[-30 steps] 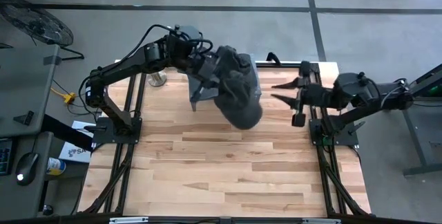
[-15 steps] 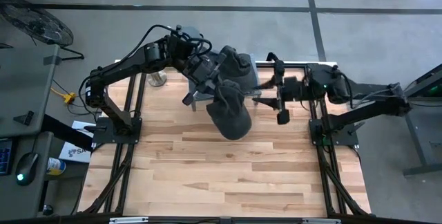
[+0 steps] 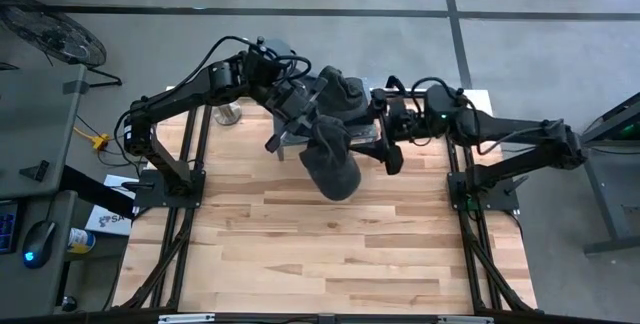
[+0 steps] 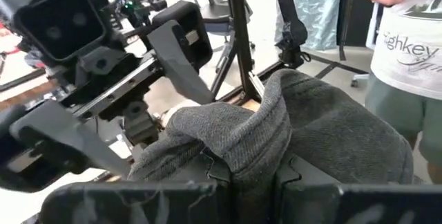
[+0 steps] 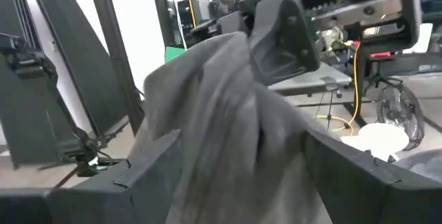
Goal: Pick & Place hat
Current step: Stack the black cap on top of the other black cap
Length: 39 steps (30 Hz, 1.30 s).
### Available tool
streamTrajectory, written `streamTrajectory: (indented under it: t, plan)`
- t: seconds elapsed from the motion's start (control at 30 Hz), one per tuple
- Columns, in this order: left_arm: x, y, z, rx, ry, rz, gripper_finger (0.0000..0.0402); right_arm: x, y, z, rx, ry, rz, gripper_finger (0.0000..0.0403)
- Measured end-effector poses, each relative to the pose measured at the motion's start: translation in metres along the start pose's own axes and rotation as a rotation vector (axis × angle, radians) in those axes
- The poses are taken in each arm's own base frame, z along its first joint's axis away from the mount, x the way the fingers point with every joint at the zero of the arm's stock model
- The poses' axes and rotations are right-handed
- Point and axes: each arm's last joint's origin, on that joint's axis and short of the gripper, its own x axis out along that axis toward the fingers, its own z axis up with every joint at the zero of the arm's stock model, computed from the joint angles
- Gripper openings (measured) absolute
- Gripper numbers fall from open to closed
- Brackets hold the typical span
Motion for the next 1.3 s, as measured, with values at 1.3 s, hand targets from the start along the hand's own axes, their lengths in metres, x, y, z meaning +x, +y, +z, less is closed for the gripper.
streamTrajectory:
  t: [1.3]
  plan:
    - [0.002, -0.006, 0.002, -0.064, -0.069, -0.154, 0.0022, 0.026, -0.043, -0.012, -0.013, -0.022, 0.437, 0.0257]
